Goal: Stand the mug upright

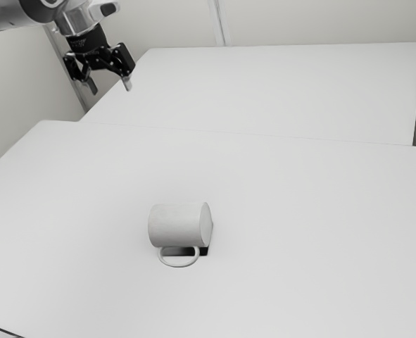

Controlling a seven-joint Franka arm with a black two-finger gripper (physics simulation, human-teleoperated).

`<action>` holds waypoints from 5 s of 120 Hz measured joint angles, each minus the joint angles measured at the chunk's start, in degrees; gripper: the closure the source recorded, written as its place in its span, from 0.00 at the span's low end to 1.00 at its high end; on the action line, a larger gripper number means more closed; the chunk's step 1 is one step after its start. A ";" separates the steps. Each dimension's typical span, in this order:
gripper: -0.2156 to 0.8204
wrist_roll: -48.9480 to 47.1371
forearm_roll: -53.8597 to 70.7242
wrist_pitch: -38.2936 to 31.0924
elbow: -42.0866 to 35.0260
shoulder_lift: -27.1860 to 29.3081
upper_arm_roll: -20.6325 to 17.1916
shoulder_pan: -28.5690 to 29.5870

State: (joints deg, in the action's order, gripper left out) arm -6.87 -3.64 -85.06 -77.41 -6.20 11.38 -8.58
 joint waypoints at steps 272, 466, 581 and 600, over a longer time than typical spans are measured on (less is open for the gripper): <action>0.51 79.32 -85.32 -21.23 -68.42 3.62 5.95 6.08; 0.97 25.94 0.76 -42.81 -51.35 12.45 -18.44 6.74; 0.28 0.24 0.31 -44.35 -47.38 13.68 -20.83 6.55; 0.24 -0.24 0.40 -25.79 -23.30 12.07 -19.83 6.45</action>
State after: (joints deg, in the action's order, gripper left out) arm -7.12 -3.24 -110.85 -100.71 5.87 -8.44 -2.13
